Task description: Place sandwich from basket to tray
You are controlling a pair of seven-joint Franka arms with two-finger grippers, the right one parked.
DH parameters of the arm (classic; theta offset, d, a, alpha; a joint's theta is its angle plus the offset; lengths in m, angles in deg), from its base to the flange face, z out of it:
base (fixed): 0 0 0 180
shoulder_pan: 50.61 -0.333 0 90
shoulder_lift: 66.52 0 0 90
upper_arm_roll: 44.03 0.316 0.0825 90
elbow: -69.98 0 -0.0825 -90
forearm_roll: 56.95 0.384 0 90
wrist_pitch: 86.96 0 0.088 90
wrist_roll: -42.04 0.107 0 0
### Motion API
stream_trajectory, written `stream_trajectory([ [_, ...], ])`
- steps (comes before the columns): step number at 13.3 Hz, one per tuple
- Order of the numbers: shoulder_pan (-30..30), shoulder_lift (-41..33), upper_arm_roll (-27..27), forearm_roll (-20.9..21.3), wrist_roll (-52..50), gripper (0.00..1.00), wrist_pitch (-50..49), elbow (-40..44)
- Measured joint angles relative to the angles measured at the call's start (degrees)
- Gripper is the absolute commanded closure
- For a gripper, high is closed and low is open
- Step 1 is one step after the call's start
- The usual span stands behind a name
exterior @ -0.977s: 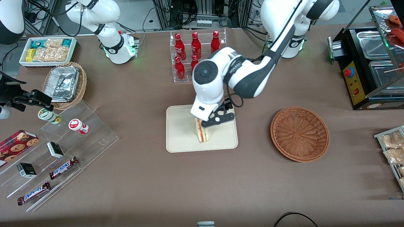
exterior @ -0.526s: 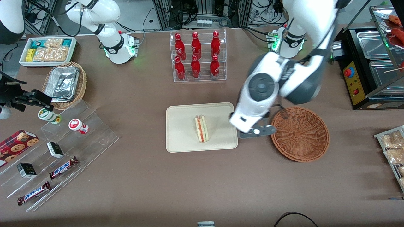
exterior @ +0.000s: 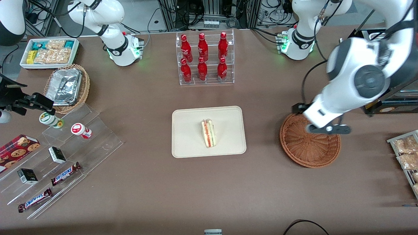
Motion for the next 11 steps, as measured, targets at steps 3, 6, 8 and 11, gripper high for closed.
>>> stream_trajectory([
  [3, -3.2, -3.2, 0.0, -0.3, 4.4, 0.00, -3.9, -0.5],
  [6, -4.9, -6.1, 0.0, -0.5, 5.9, 0.00, -7.7, -0.6],
  [8, -5.4, -8.0, 0.0, -0.8, 7.1, 0.00, -10.6, -0.4],
  [11, -5.4, -9.1, 1.1, -0.8, 7.3, 0.00, -15.0, 2.5],
])
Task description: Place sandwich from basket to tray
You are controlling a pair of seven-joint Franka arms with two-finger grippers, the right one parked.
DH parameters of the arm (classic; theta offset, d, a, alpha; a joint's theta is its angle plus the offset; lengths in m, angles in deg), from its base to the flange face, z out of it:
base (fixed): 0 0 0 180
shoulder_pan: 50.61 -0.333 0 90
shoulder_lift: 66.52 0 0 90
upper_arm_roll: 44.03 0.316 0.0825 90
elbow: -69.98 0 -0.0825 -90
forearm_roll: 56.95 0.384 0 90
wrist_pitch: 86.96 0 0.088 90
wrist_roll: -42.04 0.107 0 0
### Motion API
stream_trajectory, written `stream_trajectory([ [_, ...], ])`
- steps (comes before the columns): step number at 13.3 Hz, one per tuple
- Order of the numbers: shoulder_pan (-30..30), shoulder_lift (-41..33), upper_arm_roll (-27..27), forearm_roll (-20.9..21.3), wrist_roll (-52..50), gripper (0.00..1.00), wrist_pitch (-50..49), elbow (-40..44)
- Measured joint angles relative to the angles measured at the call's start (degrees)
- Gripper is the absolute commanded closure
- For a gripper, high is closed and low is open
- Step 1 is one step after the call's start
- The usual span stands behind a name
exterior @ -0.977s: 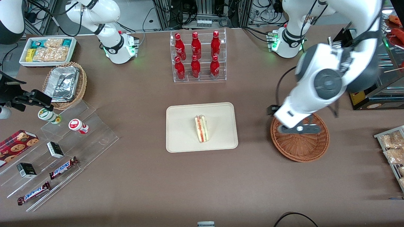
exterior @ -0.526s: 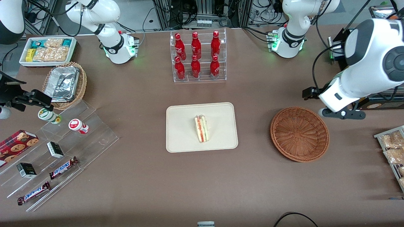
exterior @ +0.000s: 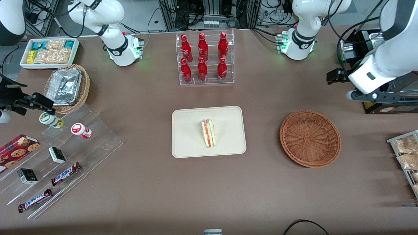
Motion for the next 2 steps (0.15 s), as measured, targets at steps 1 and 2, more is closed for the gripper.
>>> stream_trajectory([
  [1, 0.0, -0.1, 0.7, 0.0, 0.2, 0.00, -1.4, 1.2],
  [2, 0.0, -0.4, 1.2, 0.0, 0.3, 0.00, -2.4, 2.2],
])
